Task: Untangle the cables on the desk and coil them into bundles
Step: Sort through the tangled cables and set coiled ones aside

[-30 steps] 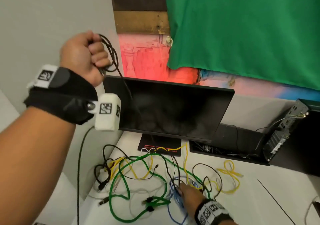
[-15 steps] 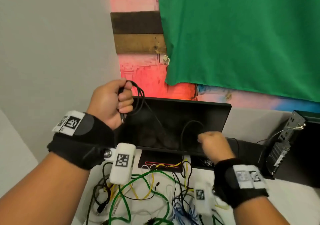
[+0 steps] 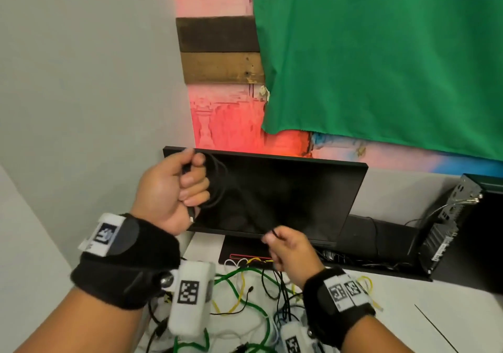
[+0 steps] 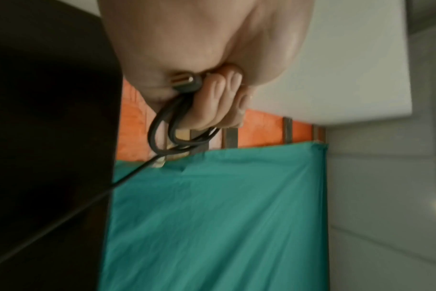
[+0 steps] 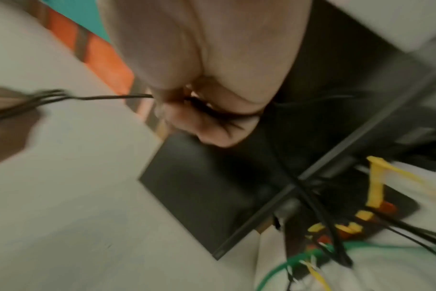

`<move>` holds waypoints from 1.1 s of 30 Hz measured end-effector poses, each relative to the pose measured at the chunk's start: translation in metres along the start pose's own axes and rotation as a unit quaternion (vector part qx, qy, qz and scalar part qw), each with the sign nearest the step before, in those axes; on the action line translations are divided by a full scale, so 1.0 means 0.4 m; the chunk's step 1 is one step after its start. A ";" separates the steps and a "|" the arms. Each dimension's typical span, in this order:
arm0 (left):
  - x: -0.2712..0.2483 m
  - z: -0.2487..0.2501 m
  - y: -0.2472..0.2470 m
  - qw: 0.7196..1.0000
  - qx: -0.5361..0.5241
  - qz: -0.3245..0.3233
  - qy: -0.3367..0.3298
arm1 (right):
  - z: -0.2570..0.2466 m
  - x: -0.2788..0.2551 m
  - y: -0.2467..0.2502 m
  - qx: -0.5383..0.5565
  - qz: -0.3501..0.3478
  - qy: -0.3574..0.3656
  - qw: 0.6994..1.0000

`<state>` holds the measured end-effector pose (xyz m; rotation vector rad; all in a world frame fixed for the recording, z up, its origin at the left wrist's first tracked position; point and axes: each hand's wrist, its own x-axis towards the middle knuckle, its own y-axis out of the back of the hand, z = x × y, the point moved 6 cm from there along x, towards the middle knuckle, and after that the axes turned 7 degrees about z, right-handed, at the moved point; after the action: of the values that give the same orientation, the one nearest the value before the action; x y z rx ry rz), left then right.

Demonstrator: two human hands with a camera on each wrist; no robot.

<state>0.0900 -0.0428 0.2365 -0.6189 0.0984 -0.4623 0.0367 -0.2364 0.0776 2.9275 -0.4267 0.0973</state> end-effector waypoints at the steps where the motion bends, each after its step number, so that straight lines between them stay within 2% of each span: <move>1: -0.007 0.013 0.023 1.000 -0.005 0.003 -0.001 | 0.040 -0.005 0.027 0.018 0.024 -0.018 0.999; 3: -0.021 0.005 0.055 1.000 0.001 0.021 -0.002 | 0.092 -0.023 0.068 0.037 0.072 -0.026 0.996; 5: -0.026 -0.036 0.073 0.998 0.021 0.054 -0.019 | 0.093 -0.045 0.057 -0.080 0.078 0.006 0.994; 6: -0.025 -0.064 0.076 0.997 0.035 0.066 -0.028 | 0.091 -0.060 0.027 -0.161 0.040 0.019 0.986; 8: -0.025 -0.121 0.074 0.992 0.104 0.059 -0.049 | 0.082 -0.108 -0.061 -0.271 -0.101 0.026 0.957; 10: -0.030 -0.179 0.070 0.967 0.250 0.024 -0.051 | 0.033 -0.153 -0.129 -0.284 -0.190 0.069 0.937; 11: -0.038 -0.207 0.071 0.946 0.322 -0.003 -0.040 | -0.009 -0.168 -0.143 -0.244 -0.195 0.103 0.944; 12: -0.046 -0.235 0.074 0.926 0.376 -0.033 -0.025 | -0.051 -0.175 -0.139 -0.186 -0.178 0.126 0.958; 14: -0.066 -0.274 0.087 0.900 0.428 -0.082 0.014 | -0.121 -0.165 -0.097 -0.107 -0.098 0.169 0.975; 16: -0.085 -0.296 0.101 0.888 0.444 -0.104 0.056 | -0.157 -0.142 -0.043 -0.125 -0.033 0.192 0.973; 18: -0.103 -0.311 0.111 0.903 0.404 -0.105 0.097 | -0.156 -0.119 -0.003 -0.184 -0.014 0.199 0.962; 20: -0.117 -0.317 0.104 0.921 0.347 -0.119 0.130 | -0.130 -0.102 0.015 -0.206 -0.026 0.178 0.962; 22: -0.115 -0.302 0.094 0.934 0.313 -0.114 0.127 | -0.091 -0.096 0.020 -0.206 -0.049 0.158 0.964; 26: -0.076 -0.219 0.119 0.974 0.209 0.007 0.086 | 0.013 -0.096 0.032 -0.248 -0.041 0.116 0.961; 30: -0.059 -0.149 0.150 0.986 0.150 0.058 0.036 | 0.136 -0.112 0.066 -0.156 0.006 -0.008 0.988; 33: -0.056 -0.147 0.163 0.982 0.164 0.081 0.034 | 0.178 -0.137 0.063 -0.029 -0.042 -0.086 0.995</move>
<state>0.0822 -0.0175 0.1498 -0.2676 0.1337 -0.3325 -0.0202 -0.2583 0.0070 2.9017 -0.3239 -0.1766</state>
